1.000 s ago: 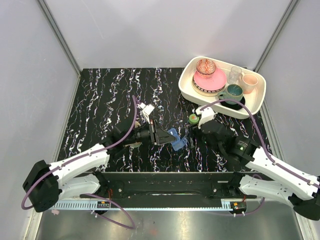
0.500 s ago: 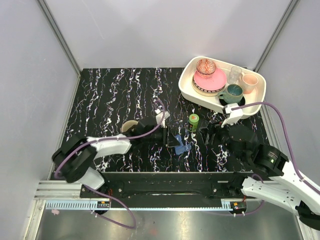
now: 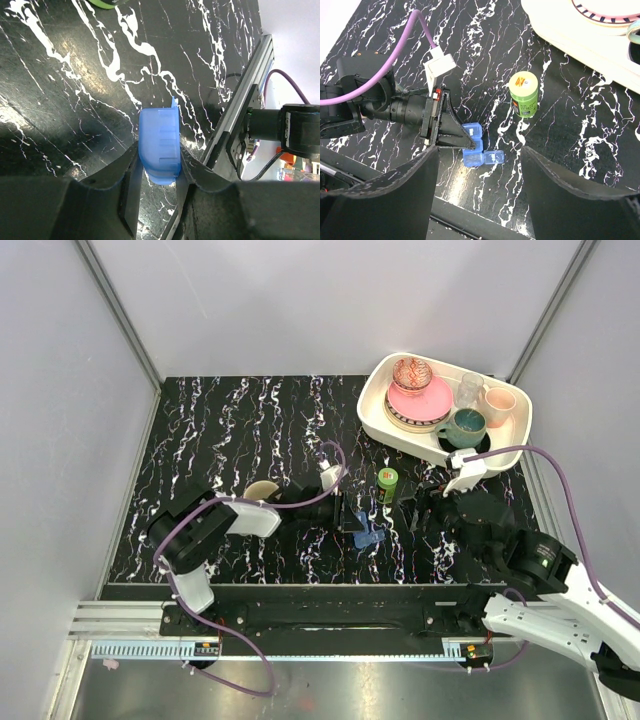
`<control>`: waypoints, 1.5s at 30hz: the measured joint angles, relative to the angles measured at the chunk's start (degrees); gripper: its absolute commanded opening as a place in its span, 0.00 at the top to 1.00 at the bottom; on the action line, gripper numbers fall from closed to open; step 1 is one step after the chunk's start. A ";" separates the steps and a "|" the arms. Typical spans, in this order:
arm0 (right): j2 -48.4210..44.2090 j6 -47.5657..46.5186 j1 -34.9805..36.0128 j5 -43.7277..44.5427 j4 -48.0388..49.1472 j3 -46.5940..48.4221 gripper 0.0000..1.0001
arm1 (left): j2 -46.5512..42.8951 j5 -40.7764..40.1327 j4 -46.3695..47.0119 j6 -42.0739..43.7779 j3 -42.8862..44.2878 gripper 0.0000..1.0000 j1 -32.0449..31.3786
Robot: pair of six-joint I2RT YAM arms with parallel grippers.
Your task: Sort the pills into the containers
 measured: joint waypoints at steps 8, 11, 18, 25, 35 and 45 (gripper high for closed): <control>0.33 0.09 0.00 -0.07 -0.15 -0.79 0.25 | 2.56 0.31 -0.22 0.52 1.03 0.62 0.00; 0.33 0.22 0.00 -0.07 -0.15 -0.94 0.25 | 2.56 0.22 -1.70 1.22 1.99 0.60 0.00; 0.33 0.24 0.00 -0.04 -0.15 -1.22 0.25 | 2.56 -0.63 -7.10 3.54 4.15 0.52 0.28; 0.31 0.22 0.00 0.02 -0.15 -1.44 0.25 | 2.51 -3.06 -13.51 5.53 5.55 0.48 0.61; 2.73 0.66 0.00 2.56 -0.20 -1.51 0.15 | -3.74 -6.19 -23.80 8.85 7.89 0.41 0.72; 28.37 1.18 -2.08 7.56 -0.96 6.21 0.08 | -26.34 -11.34 -33.77 13.86 12.61 0.23 0.13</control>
